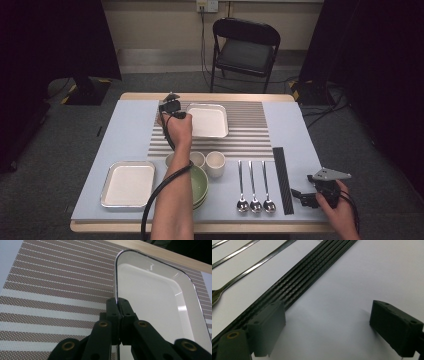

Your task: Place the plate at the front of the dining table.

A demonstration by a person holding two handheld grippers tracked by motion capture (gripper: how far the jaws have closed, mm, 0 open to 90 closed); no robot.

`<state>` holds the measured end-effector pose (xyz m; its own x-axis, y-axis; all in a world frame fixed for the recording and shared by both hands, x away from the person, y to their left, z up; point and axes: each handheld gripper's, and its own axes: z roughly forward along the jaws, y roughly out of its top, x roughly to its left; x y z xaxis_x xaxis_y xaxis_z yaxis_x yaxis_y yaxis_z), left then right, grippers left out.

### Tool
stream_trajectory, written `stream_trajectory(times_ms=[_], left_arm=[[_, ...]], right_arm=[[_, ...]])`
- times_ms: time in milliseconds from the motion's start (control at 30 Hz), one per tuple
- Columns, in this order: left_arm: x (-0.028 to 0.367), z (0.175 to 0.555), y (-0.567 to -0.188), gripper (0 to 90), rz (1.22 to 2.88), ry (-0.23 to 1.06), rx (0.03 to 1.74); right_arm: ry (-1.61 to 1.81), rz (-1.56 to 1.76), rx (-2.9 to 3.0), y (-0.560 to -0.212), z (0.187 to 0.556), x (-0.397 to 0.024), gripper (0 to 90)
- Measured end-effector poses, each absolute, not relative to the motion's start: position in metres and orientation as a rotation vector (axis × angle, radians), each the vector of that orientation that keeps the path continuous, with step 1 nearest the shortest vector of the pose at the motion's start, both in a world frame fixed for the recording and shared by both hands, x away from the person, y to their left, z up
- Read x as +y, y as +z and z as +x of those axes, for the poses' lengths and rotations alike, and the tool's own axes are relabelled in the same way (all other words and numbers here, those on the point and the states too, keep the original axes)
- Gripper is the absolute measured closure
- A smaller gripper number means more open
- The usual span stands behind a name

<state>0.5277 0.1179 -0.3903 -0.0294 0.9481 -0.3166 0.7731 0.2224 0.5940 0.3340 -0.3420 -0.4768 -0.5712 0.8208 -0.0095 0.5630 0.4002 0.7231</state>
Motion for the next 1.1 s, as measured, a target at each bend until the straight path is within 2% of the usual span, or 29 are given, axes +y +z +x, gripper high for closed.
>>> stream_trajectory(times_ms=[1100], left_arm=[[0.106,0.535,-0.404,88.5,1.606,0.352,1.888]], right_arm=[[0.977,1.195,2.297,-0.477,0.334,-0.342,12.3]])
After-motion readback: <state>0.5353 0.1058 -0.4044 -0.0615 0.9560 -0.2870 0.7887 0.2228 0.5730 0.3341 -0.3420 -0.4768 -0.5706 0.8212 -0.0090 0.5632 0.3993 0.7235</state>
